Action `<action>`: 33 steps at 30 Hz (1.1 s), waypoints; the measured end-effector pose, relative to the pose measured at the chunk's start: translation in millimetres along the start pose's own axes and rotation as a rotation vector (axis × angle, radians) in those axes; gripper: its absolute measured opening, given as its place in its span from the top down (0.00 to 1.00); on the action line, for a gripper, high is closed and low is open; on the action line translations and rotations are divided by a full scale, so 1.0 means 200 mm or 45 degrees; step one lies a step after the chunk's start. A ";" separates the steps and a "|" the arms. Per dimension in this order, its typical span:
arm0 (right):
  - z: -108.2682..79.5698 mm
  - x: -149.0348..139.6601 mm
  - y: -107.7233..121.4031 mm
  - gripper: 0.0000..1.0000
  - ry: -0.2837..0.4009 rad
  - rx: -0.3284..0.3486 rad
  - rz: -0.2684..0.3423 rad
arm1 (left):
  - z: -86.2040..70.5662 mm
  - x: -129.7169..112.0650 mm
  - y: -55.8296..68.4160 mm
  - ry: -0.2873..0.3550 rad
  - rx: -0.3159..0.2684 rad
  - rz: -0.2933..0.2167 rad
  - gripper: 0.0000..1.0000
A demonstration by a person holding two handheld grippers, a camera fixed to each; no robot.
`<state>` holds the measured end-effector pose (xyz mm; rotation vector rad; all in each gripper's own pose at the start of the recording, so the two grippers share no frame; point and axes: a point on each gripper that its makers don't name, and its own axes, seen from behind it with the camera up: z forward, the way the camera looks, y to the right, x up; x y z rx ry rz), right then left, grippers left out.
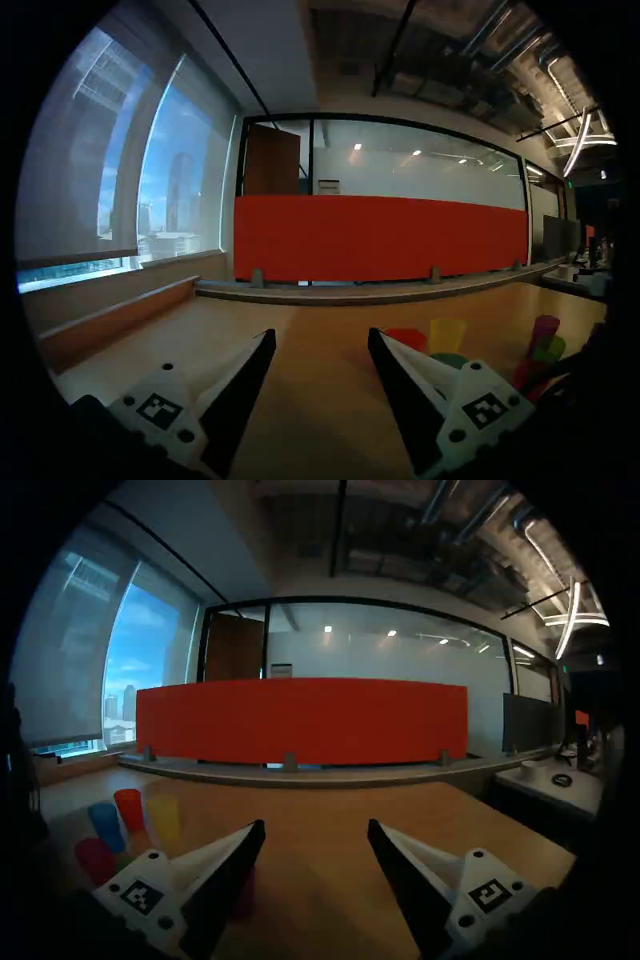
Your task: Pour water
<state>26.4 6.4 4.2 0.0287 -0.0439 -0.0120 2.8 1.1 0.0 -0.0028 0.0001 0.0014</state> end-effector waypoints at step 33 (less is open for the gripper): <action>0.12 0.77 -0.15 0.00 -0.032 0.231 0.000 | 0.07 0.88 0.24 0.006 -0.308 0.019 0.15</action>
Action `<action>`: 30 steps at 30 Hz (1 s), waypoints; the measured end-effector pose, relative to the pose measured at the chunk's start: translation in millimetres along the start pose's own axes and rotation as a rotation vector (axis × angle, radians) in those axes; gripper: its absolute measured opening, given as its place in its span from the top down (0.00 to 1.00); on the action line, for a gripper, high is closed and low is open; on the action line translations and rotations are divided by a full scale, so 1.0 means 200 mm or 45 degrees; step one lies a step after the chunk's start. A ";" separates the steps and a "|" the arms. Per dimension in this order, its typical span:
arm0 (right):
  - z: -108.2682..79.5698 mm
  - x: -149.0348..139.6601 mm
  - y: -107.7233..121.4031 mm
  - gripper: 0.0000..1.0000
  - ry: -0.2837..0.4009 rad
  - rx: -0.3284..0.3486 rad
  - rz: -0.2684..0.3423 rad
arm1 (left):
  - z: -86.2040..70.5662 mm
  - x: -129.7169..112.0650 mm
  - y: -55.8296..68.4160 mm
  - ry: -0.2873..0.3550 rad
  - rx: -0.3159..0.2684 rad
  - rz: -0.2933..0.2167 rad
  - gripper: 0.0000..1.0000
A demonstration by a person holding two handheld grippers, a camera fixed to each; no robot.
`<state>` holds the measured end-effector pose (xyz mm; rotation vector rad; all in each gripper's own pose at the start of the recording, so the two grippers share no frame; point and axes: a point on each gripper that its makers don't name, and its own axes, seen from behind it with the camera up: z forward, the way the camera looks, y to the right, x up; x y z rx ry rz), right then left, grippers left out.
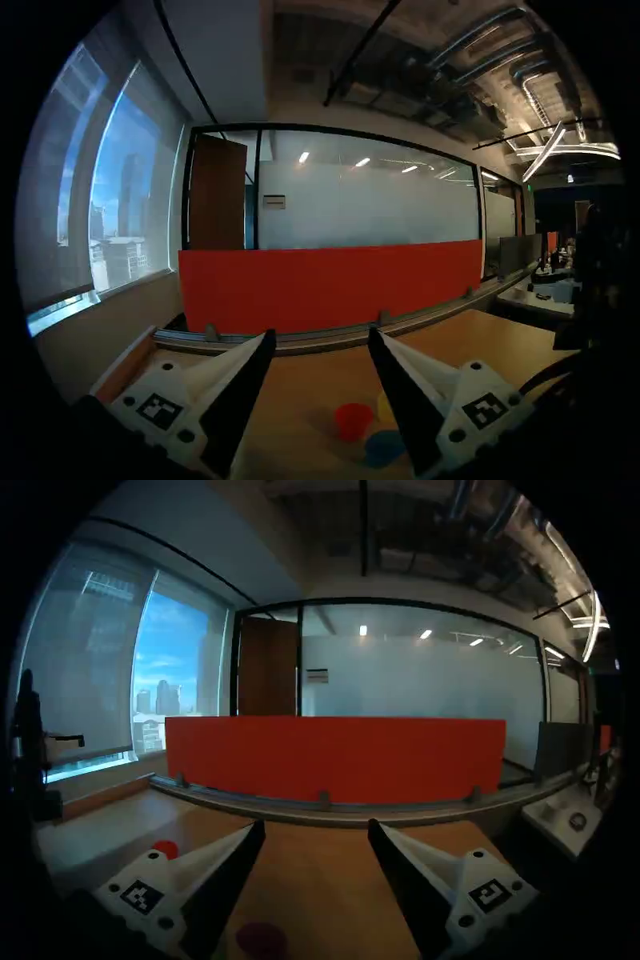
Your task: Pour water
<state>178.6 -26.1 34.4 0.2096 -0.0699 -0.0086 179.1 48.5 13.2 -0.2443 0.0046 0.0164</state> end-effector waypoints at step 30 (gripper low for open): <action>-0.10 0.09 -0.46 0.00 -0.015 0.594 -0.010 | 0.06 -0.03 0.29 -0.052 -0.405 -0.053 0.15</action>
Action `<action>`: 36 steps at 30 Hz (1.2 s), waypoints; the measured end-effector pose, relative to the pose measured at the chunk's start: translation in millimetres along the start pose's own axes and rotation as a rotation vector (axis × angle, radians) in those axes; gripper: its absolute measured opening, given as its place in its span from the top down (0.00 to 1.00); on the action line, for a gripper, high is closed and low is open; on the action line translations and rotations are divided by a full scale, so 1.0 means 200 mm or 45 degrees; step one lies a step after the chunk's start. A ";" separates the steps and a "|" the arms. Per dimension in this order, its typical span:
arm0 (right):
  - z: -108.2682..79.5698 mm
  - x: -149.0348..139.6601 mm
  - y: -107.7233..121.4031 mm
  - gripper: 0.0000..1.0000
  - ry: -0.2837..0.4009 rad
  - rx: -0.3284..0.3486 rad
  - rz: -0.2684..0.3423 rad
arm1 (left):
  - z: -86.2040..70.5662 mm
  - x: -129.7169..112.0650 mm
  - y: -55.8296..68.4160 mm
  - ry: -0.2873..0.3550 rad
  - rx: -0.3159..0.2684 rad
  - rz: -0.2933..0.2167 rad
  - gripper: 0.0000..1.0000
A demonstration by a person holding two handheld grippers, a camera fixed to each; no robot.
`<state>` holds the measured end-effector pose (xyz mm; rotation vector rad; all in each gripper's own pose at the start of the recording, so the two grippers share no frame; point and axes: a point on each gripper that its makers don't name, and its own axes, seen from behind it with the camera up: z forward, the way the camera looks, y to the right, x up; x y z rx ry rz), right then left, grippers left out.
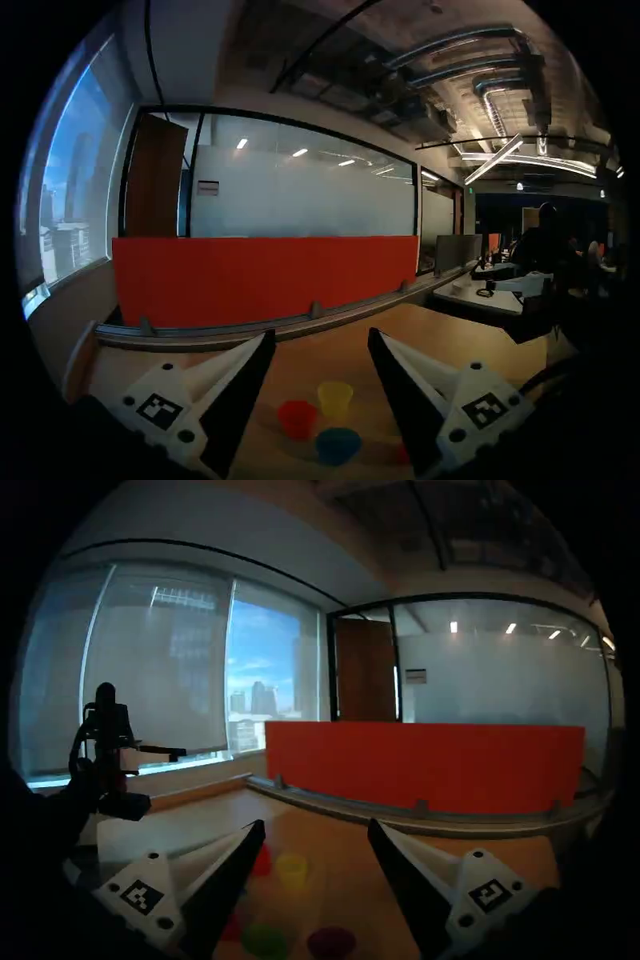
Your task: Pour water
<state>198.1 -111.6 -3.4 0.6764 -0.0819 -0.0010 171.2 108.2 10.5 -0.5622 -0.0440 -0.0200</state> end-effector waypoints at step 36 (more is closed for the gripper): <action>0.04 -0.29 -0.24 0.00 -0.300 0.277 -0.121 | 0.06 -0.29 0.03 -0.189 -0.148 0.020 0.15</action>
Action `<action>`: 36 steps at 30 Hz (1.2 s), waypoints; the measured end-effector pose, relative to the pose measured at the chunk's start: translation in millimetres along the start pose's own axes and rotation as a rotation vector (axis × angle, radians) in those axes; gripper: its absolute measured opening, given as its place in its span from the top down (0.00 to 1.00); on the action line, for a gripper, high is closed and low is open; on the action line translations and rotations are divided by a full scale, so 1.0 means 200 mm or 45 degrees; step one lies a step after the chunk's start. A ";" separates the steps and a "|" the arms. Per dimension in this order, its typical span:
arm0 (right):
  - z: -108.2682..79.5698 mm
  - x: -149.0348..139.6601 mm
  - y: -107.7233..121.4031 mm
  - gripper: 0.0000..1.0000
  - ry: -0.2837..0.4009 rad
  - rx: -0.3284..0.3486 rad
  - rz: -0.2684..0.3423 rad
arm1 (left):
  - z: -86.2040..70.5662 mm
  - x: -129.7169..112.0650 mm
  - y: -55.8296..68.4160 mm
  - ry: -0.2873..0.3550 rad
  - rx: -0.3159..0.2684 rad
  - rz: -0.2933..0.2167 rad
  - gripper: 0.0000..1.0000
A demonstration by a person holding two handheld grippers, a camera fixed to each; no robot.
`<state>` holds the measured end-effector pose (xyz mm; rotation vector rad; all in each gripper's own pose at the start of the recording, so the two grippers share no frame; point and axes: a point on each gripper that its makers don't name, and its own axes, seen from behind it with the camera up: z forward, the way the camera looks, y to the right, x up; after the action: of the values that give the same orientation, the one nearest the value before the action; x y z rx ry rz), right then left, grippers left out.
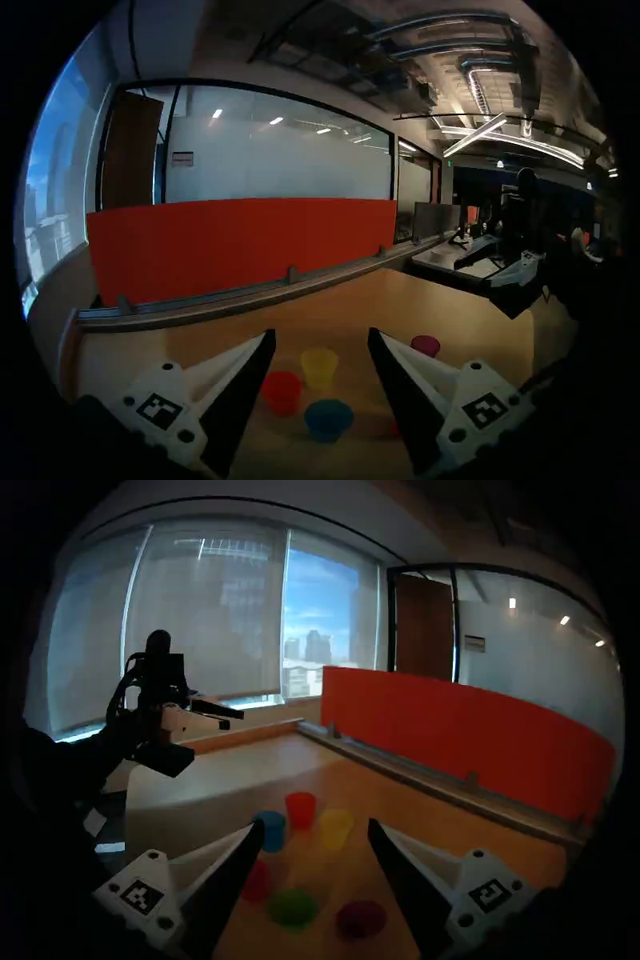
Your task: Pour water
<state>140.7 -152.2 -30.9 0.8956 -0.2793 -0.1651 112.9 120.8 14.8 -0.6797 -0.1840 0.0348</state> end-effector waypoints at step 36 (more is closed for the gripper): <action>0.06 -0.46 -0.08 0.00 -0.277 0.041 -0.084 | 0.14 -0.52 0.08 -0.344 -0.078 0.140 0.15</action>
<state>49.4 -147.1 -51.2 0.9206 -0.4557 -0.3207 5.0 141.7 10.1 -0.7445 -0.4084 0.2279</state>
